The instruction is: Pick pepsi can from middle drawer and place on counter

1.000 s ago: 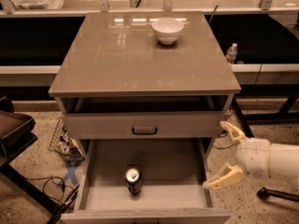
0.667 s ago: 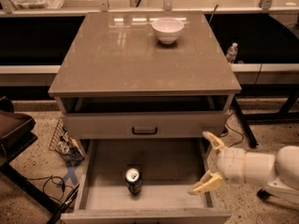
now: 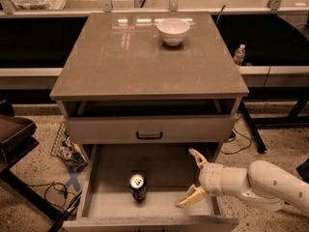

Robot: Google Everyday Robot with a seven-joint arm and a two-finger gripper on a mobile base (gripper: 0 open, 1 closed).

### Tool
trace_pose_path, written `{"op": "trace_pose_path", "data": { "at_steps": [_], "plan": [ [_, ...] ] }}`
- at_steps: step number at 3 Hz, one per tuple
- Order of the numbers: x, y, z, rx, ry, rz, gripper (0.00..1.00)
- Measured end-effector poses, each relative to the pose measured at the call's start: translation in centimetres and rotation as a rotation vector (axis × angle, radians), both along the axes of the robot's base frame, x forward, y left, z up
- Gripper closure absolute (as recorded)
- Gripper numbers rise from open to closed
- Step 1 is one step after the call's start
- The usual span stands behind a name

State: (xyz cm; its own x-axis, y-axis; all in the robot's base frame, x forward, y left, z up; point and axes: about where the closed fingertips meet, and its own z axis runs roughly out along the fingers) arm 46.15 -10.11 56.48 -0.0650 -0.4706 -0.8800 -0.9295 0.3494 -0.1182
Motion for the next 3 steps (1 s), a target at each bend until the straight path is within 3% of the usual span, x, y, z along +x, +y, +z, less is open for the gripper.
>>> {"op": "trace_pose_path", "data": {
  "at_steps": [1,2,3],
  "plan": [
    [0.8,2.1,-3.8,0.020,0.032,0.019,0.00],
    [0.9,2.4,-3.9,0.023,0.030,0.023,0.00],
    [2.0,5.0,-4.4,0.049,0.012,0.060,0.00]
  ]
}}
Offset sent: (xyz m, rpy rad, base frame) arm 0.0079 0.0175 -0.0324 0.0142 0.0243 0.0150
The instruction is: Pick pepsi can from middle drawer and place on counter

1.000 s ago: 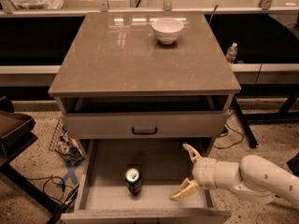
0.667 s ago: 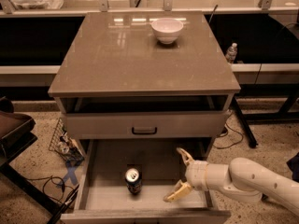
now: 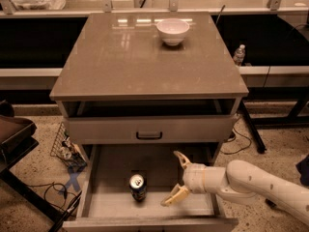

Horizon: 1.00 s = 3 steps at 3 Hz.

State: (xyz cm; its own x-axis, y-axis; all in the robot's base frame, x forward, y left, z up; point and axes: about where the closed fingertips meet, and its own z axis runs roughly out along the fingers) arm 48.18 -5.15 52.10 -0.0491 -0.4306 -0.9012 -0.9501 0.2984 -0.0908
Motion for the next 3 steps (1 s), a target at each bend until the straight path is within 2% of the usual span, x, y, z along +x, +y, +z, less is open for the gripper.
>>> {"op": "trace_pose_path", "data": {
  "at_steps": [2,3],
  "plan": [
    [1.6,5.3,-2.0,0.084,-0.015,0.107,0.00],
    [1.6,7.1,-3.7,0.072,-0.017,0.149,0.00]
  ]
}}
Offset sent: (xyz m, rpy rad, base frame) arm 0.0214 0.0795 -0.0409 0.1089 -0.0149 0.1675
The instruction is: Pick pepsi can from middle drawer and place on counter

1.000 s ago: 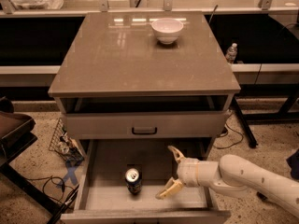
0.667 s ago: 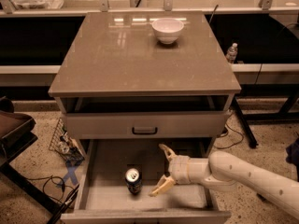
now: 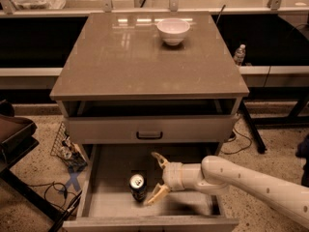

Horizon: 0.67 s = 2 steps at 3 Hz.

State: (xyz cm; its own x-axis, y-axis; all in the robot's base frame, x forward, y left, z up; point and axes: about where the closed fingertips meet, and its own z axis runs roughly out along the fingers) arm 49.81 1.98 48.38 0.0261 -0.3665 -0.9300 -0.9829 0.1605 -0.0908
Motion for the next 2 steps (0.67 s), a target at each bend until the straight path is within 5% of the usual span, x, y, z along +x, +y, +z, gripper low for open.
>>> {"op": "trace_pose_path", "data": {
  "at_steps": [2],
  "plan": [
    [-0.2,3.3,-4.2,-0.019,0.002,0.079,0.00]
  ]
}}
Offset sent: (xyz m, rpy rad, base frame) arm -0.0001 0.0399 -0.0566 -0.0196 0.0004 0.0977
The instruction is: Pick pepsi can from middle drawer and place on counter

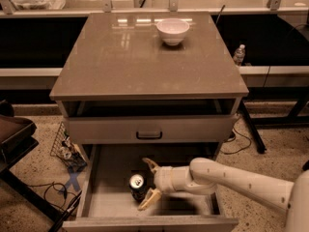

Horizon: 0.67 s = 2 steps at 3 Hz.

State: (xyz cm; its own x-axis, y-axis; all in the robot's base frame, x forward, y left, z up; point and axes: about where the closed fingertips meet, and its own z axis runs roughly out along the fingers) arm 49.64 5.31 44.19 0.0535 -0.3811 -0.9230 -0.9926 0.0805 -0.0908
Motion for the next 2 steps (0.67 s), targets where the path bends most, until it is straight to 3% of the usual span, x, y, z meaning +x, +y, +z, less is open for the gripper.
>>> {"op": "trace_pose_path", "data": {
  "at_steps": [1,2],
  "plan": [
    [-0.2,1.4,-1.5,-0.015,0.006,0.035,0.00],
    [-0.5,2.6,-2.0,-0.016,0.006,0.062,0.18]
  ]
}}
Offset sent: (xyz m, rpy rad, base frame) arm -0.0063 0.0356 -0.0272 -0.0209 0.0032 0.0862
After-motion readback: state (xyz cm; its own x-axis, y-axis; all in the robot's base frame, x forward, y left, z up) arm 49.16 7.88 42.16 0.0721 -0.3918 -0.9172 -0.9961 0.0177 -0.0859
